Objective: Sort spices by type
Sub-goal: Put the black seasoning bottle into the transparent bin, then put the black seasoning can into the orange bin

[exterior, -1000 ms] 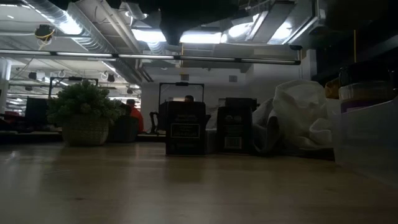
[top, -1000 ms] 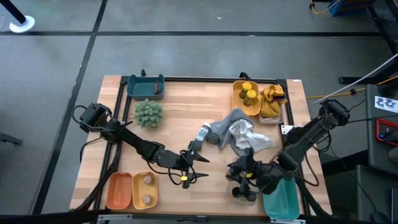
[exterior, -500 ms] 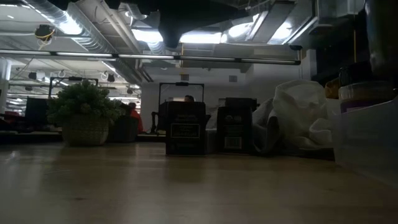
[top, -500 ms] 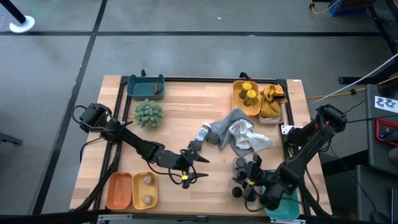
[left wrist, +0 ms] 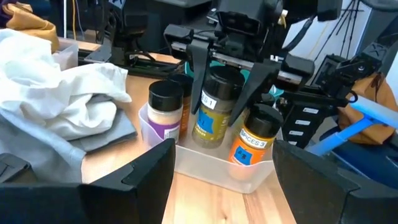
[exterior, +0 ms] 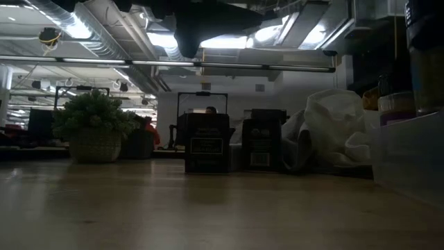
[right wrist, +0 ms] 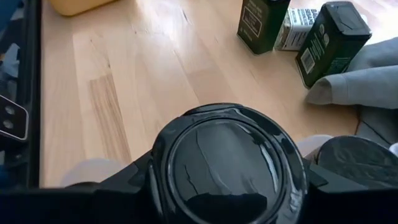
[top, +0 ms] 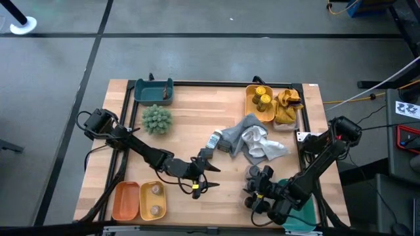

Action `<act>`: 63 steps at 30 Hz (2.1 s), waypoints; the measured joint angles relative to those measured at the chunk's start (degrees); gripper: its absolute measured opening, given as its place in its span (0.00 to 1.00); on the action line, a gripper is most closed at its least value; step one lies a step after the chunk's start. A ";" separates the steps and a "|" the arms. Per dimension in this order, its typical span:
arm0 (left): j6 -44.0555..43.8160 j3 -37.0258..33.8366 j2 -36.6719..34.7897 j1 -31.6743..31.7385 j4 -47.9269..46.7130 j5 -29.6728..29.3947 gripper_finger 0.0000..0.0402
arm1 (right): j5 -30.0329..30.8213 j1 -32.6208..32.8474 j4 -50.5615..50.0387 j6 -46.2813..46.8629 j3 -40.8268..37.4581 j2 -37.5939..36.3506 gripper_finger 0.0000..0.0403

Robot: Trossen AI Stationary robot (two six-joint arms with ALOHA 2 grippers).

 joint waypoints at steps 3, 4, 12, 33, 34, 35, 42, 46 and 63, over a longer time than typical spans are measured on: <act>0.00 0.00 0.00 0.00 -0.18 -0.02 0.63 | -0.01 -0.04 0.05 0.00 0.00 -0.02 0.52; 0.00 0.00 0.00 0.00 -0.21 -0.02 0.63 | -0.01 -0.04 0.01 -0.01 0.00 -0.02 0.52; 0.00 0.00 0.00 0.00 -0.25 -0.02 0.63 | -1.13 -0.04 -0.03 -0.02 0.00 -0.02 0.56; 0.00 0.00 -0.02 0.50 -0.18 -0.02 0.63 | -1.55 -0.04 -0.83 -1.26 1.61 -0.20 0.56; 0.00 0.00 -0.02 0.69 -0.18 -0.02 0.63 | -1.56 -0.04 -0.86 -1.99 2.07 -0.22 0.56; 0.00 0.00 -0.02 0.95 -0.19 -0.02 0.63 | -1.56 -0.04 -0.88 -3.11 2.47 -0.22 0.56; -0.12 0.00 -0.02 2.90 -0.12 -0.02 0.63 | -1.56 -0.04 -4.38 -5.83 5.14 -0.24 0.56; 0.24 0.00 -1.34 3.82 -1.33 -0.03 0.63 | -1.51 -0.04 -7.68 -5.95 6.87 -0.24 0.56; 2.50 0.02 -5.86 5.91 -15.50 0.02 0.63 | 0.50 -0.04 -12.32 -6.05 8.81 -0.24 0.56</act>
